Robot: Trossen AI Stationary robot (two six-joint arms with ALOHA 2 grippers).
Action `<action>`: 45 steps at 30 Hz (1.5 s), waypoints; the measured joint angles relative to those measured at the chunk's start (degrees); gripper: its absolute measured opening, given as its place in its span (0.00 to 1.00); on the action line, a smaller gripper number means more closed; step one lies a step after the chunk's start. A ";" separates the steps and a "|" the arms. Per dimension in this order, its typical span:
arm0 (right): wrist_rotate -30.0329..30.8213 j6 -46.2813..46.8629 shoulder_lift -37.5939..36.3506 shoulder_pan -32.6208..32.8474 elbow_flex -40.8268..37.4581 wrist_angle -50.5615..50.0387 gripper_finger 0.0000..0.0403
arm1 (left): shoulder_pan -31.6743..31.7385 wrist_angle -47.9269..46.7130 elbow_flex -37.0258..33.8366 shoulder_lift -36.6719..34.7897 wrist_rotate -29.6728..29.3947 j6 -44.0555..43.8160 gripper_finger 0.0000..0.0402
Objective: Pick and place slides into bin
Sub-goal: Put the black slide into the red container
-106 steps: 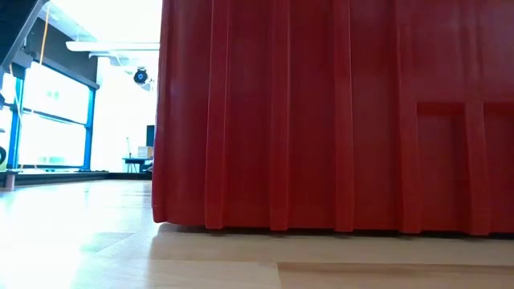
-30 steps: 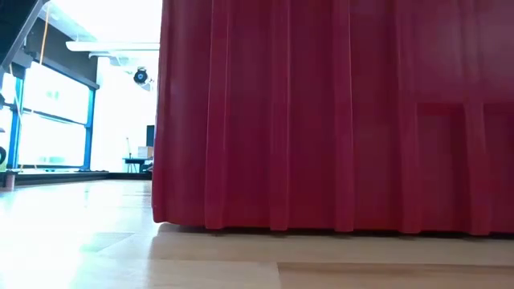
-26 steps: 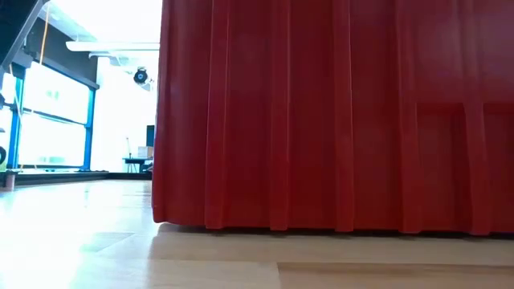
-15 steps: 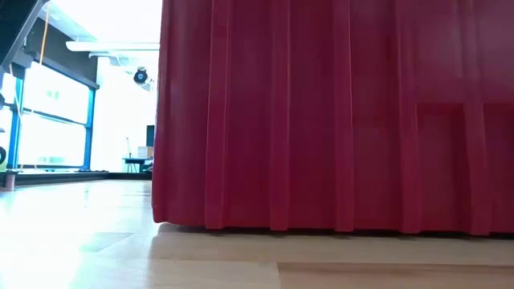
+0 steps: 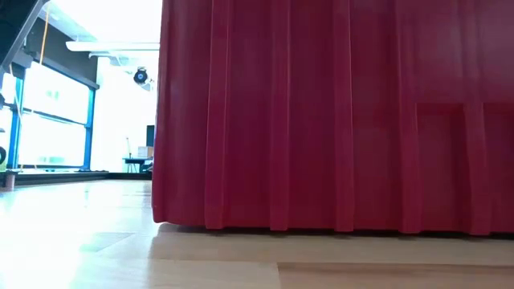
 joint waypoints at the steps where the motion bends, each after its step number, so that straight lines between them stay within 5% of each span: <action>1: -0.06 0.07 -0.03 -0.13 0.01 0.17 0.00 | -0.02 0.01 0.00 0.00 0.00 0.00 0.58; 15: -11.10 0.42 -4.49 3.13 0.41 -3.49 0.00 | 0.01 0.00 0.00 0.00 -0.02 -0.03 0.58; 45: 6.40 1.23 1.54 1.28 -1.01 0.55 0.00 | -0.02 0.48 0.00 0.02 -0.11 0.02 0.58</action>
